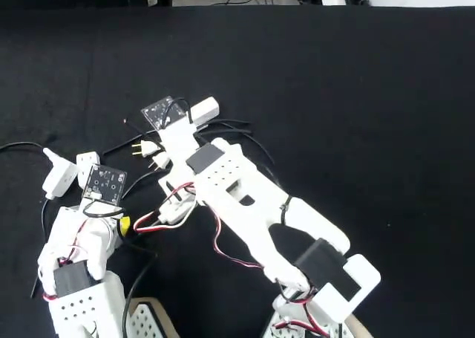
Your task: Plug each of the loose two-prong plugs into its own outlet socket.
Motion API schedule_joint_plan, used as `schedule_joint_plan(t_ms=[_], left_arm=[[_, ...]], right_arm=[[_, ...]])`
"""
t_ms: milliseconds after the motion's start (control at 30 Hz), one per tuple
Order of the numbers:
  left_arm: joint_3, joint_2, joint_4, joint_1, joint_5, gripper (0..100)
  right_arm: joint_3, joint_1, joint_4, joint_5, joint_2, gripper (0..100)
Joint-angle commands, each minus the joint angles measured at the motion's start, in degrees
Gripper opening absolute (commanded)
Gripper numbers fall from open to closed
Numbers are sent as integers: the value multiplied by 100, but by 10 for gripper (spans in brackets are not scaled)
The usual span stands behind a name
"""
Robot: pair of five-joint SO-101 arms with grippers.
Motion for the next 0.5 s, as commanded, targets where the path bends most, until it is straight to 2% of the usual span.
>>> schedule_joint_plan(t_ms=[0, 467], left_arm=[[119, -9, -62, -40, -44, 314], [119, 0, -62, -57, -44, 314]], right_arm=[[31, -123, 308, -88, 268, 12], [-40, 211, 677, -123, 277, 12]])
